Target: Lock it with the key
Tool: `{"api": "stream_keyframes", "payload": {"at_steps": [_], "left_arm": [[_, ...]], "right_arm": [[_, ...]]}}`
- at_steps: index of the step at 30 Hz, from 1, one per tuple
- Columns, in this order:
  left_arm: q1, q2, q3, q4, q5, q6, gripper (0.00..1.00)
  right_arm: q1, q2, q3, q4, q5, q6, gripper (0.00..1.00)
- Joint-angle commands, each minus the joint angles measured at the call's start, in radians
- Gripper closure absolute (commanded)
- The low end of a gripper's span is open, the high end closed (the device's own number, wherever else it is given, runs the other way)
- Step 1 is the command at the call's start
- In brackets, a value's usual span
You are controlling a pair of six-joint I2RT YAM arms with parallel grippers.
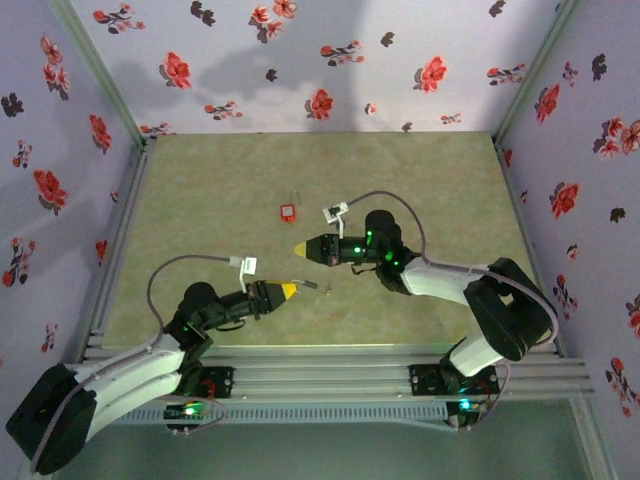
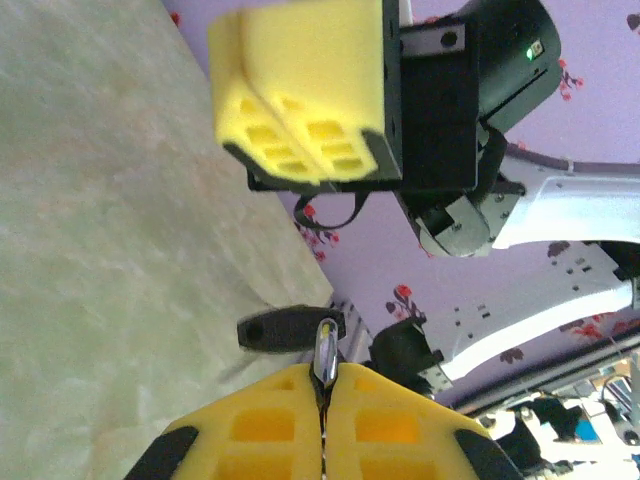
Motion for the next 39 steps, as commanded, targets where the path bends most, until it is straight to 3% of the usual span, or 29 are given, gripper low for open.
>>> {"api": "stream_keyframes", "payload": {"at_steps": [1,5,10,12,15,18,21,26,30,39], "left_arm": [[-0.004,-0.015,-0.001,0.004,0.018,0.03,1.0],[-0.005,-0.041,0.013,-0.069,-0.03,0.055,1.0],[-0.002,-0.054,0.032,-0.15,-0.066,0.07,1.0],[-0.001,-0.055,0.04,-0.167,-0.075,0.07,1.0],[0.001,-0.057,0.047,-0.181,-0.086,0.062,1.0],[0.005,-0.06,0.052,-0.205,-0.108,0.05,1.0],[0.013,-0.055,0.049,-0.212,-0.129,0.024,1.0],[0.023,-0.057,0.049,-0.198,-0.143,-0.026,1.0],[0.025,-0.056,0.049,-0.187,-0.141,-0.056,1.0],[0.027,-0.056,0.05,-0.17,-0.123,-0.079,1.0]], "right_arm": [[0.015,-0.009,0.001,0.044,0.041,-0.017,1.0],[0.013,-0.036,-0.032,0.016,0.062,-0.039,1.0],[0.009,-0.108,-0.03,-0.168,0.093,-0.142,1.0],[0.01,-0.149,-0.037,-0.238,0.108,-0.192,0.76],[0.012,-0.217,-0.054,-0.352,0.135,-0.272,0.59],[0.024,-0.274,-0.107,-0.388,0.202,-0.327,0.46],[0.059,-0.309,-0.169,-0.37,0.257,-0.378,0.4],[0.135,-0.312,-0.226,-0.343,0.379,-0.466,0.39],[0.169,-0.295,-0.285,-0.202,0.422,-0.479,0.39],[0.229,-0.266,-0.314,-0.066,0.507,-0.542,0.4]]}}
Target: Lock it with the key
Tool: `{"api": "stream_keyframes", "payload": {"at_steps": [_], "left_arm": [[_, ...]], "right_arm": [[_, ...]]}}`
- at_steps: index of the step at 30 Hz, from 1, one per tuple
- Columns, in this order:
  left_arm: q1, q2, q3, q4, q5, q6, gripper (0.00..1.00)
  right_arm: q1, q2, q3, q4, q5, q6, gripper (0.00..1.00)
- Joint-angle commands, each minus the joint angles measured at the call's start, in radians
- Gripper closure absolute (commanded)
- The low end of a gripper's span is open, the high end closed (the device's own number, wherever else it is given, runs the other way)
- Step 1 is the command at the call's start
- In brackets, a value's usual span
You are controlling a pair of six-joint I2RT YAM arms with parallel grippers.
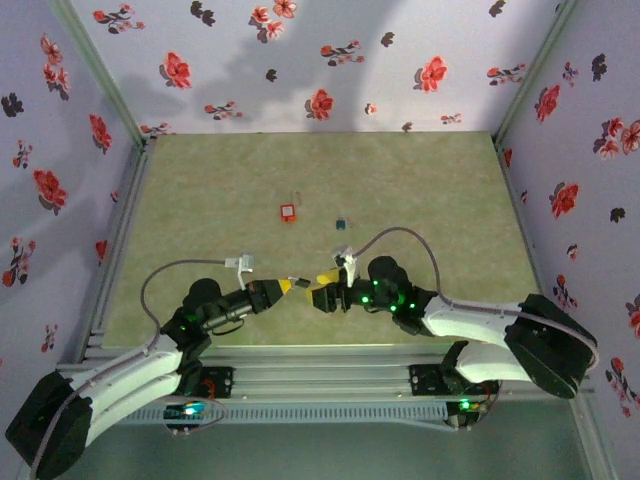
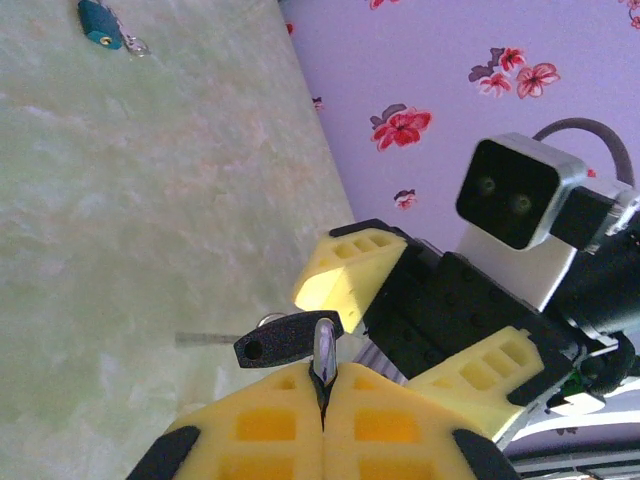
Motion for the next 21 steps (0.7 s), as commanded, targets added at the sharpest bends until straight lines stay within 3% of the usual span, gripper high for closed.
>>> {"api": "stream_keyframes", "payload": {"at_steps": [1,21], "left_arm": [[0.006,-0.011,0.03,0.051,0.004,-0.018,1.0],[0.006,-0.01,0.039,0.078,0.03,-0.038,1.0]], "right_arm": [[0.023,0.025,-0.025,0.15,0.046,-0.055,0.4],[0.027,0.135,-0.03,0.325,-0.031,-0.013,0.6]]}}
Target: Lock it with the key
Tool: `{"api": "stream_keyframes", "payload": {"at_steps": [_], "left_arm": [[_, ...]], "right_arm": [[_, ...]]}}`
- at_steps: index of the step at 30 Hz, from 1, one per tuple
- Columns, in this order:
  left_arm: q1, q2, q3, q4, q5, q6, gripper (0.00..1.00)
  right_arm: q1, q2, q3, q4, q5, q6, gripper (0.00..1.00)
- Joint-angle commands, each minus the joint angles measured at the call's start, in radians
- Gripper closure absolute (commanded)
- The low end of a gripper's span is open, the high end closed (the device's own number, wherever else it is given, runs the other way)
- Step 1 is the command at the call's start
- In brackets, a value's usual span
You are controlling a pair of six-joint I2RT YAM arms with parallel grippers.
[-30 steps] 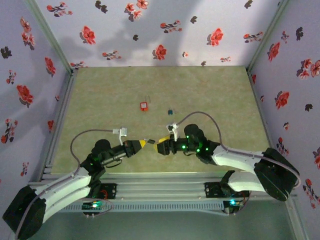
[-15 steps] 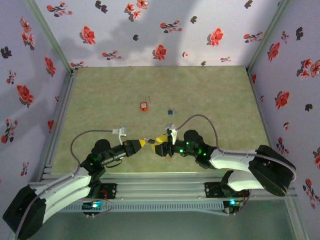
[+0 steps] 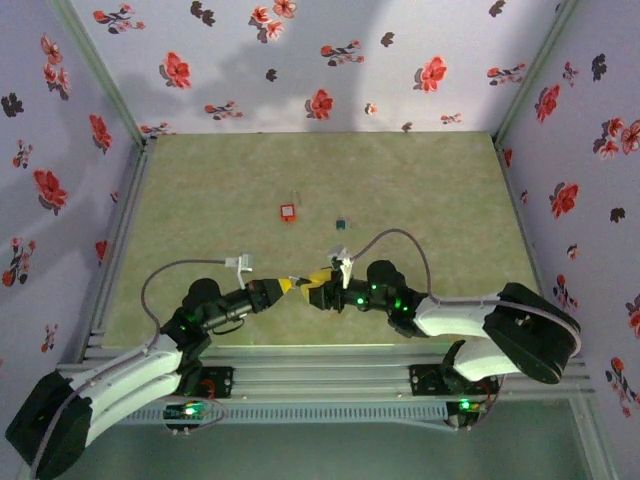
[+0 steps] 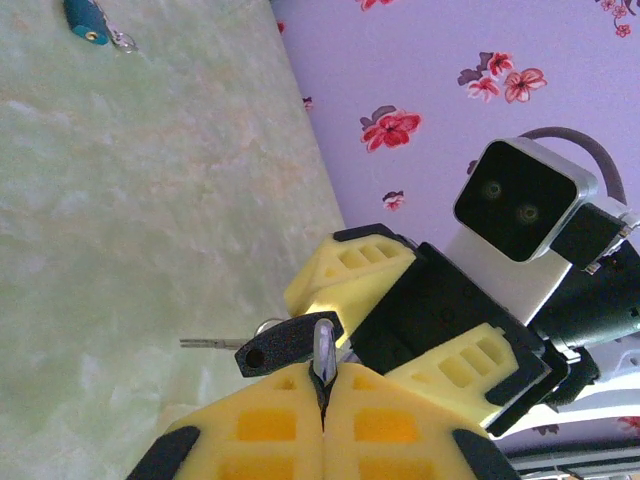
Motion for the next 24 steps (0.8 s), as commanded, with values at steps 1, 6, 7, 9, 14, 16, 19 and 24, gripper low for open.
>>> {"api": "stream_keyframes", "payload": {"at_steps": [1,6,7,9,14,16,19,24], "left_arm": [[0.006,-0.01,0.038,0.065,0.018,-0.012,1.0],[0.006,-0.011,0.038,0.071,0.02,-0.014,1.0],[0.008,-0.012,0.036,0.072,0.02,-0.013,1.0],[0.008,-0.012,0.036,0.073,0.02,-0.013,1.0],[0.009,-0.012,0.035,0.07,0.019,-0.008,1.0],[0.011,-0.013,0.032,0.07,0.019,-0.007,1.0],[0.013,-0.017,0.029,0.063,0.019,-0.001,1.0],[0.013,-0.033,0.026,0.034,0.026,0.029,1.0]], "right_arm": [[0.008,0.027,-0.004,0.081,-0.029,0.014,0.6],[0.008,0.052,-0.004,0.111,-0.052,0.03,0.67],[0.008,0.053,-0.004,0.111,-0.055,0.032,0.67],[0.007,0.056,-0.004,0.11,-0.063,0.035,0.68],[0.008,0.048,-0.005,0.108,-0.078,0.044,0.77],[0.008,0.037,-0.003,0.093,-0.085,0.047,0.81],[0.007,0.017,0.008,0.047,-0.11,0.055,0.91],[0.0,-0.015,0.042,-0.056,-0.159,0.089,1.0]]}}
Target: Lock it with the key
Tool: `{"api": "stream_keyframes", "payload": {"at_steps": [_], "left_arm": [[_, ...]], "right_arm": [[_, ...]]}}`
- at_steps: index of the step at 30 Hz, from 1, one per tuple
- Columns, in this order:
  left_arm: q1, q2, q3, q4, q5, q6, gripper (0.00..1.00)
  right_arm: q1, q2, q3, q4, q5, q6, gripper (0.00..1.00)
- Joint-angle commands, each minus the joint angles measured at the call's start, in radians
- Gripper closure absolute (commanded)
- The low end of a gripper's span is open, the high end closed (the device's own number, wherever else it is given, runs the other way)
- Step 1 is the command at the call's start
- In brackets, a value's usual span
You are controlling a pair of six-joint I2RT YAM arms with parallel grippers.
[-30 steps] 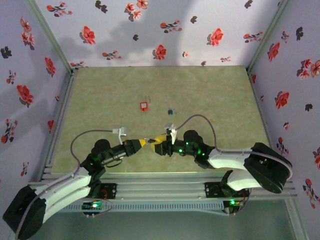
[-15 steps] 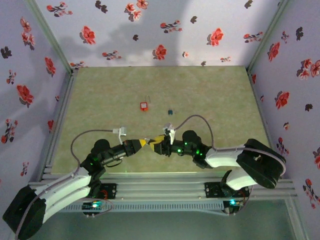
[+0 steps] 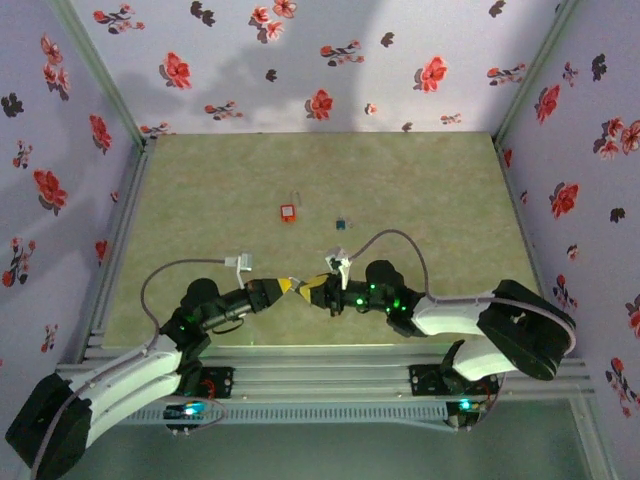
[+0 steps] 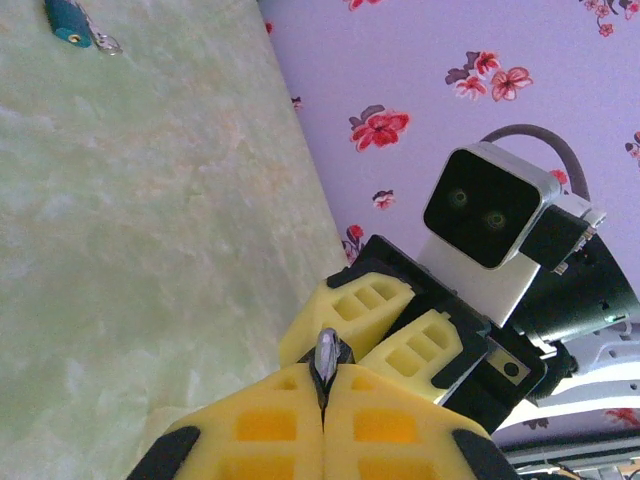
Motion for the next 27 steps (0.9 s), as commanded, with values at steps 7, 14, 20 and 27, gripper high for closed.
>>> {"api": "stream_keyframes", "payload": {"at_steps": [7,14,20,27], "left_arm": [[0.006,-0.02,0.013,0.021,0.042,0.089,1.0],[0.005,-0.02,-0.003,0.017,0.069,0.133,1.0],[0.004,-0.02,-0.031,0.053,0.083,0.134,1.0],[-0.001,-0.022,-0.059,0.107,0.098,0.118,1.0]], "right_arm": [[-0.058,-0.039,0.04,0.034,-0.195,0.2,1.0],[-0.079,0.043,0.091,0.134,-0.317,0.367,1.0],[-0.088,0.104,0.115,0.217,-0.349,0.437,1.0],[-0.093,0.14,0.148,0.272,-0.352,0.472,1.0]]}}
